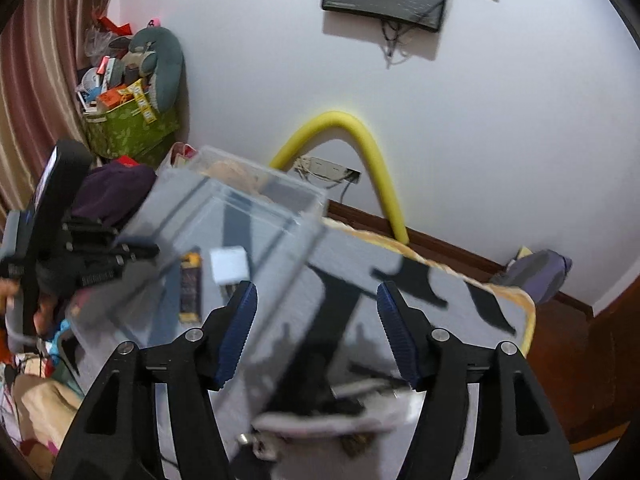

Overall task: Organize rigid objects
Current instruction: 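Move the right gripper back over the white flashlight and keys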

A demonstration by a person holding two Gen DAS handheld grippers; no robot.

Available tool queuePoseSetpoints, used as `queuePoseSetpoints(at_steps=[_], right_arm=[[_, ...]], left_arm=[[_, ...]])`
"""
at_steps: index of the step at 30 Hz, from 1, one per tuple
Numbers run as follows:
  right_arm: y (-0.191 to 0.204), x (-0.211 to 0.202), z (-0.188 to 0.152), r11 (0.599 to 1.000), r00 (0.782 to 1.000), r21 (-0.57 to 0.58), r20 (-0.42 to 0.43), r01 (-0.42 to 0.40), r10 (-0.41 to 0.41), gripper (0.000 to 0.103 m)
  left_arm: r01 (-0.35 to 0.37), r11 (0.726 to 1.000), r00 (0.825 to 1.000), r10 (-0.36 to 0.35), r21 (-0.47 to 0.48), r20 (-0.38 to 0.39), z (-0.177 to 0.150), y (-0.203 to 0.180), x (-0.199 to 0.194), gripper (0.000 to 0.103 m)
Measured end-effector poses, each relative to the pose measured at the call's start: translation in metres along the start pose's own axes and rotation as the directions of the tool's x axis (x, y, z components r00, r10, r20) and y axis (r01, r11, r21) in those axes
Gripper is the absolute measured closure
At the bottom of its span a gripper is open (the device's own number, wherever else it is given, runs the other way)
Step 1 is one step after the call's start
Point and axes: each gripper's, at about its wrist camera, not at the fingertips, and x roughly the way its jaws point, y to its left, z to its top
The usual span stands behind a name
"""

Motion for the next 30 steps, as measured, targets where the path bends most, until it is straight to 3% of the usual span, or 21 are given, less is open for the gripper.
queuePoseSetpoints(at_steps=[4, 13, 17, 22, 30], right_arm=[[-0.014, -0.002, -0.031, 0.999, 0.999, 0.039, -0.038, -0.014, 0.015, 0.044], [-0.002, 0.016, -0.092, 0.995, 0.989, 0.067, -0.13, -0.068, 0.077, 0.045], [0.002, 0.029, -0.109, 0.987, 0.976, 0.118, -0.174, -0.109, 0.129, 0.061], [0.001, 0.048, -0.117, 0.967, 0.956, 0.195, -0.212, -0.161, 0.202, 0.071], [0.009, 0.048, -0.115, 0.971, 0.963, 0.171, -0.187, -0.164, 0.196, 0.096]], left_arm=[[-0.008, 1.0, 1.0, 0.008, 0.01, 0.003, -0.002, -0.001, -0.001, 0.093], [-0.02, 1.0, 1.0, 0.019, 0.016, 0.004, -0.004, -0.003, -0.003, 0.093], [-0.022, 1.0, 1.0, 0.022, 0.019, 0.002, -0.004, -0.004, -0.004, 0.093], [-0.023, 1.0, 1.0, 0.023, 0.02, 0.002, -0.004, -0.004, -0.004, 0.093], [-0.021, 1.0, 1.0, 0.021, 0.018, 0.003, -0.004, -0.003, -0.004, 0.093]])
